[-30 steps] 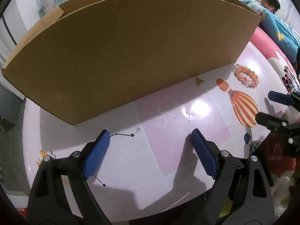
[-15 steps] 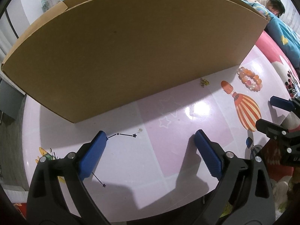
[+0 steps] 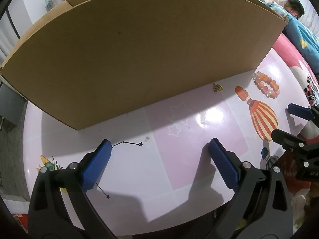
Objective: Organize jewelry
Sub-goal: 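Withdraw both tools from the box back over the table, then move the left tool toward the last gold charm and bead bracelet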
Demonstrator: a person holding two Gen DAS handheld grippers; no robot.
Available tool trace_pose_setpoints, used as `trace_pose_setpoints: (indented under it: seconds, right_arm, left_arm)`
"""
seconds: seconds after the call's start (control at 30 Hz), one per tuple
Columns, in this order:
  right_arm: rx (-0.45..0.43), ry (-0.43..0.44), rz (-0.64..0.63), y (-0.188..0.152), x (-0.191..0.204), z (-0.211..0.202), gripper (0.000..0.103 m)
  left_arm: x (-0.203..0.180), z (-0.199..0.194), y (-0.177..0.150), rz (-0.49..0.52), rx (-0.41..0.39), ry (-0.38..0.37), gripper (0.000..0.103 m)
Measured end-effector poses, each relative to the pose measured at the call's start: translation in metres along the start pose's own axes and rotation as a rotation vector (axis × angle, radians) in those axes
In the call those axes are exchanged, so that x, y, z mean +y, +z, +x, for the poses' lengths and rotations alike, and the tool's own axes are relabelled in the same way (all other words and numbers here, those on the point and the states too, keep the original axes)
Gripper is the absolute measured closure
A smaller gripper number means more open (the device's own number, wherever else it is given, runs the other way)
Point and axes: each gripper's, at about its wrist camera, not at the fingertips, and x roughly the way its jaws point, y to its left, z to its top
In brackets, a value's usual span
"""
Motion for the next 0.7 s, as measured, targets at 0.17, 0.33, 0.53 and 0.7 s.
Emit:
trace_pose_setpoints:
  seconds: [0.17,0.33,0.53,0.7]
  right_arm:
    - [-0.002,0.014,0.009,0.0006,-0.0024,-0.0007,0.022]
    - [0.0,0.016,0.009,0.0007,-0.0026,-0.0004,0.022]
    - [0.005,0.015,0.005,0.0019,-0.0023,0.0011,0.022]
    - [0.007,0.017,0.008,0.0026,-0.002,0.0013,0.022]
  left_arm:
    - [-0.004,0.0027,-0.0003,-0.01,0.005,0.005,0.008]
    - [-0.0028,0.0017,-0.0003,-0.014,0.01,0.006,0.008]
    - [-0.0012,0.0004,0.0004,-0.015,0.01,0.007,0.008]
    - [-0.0016,0.0006,0.0005,-0.013,0.01,0.007,0.008]
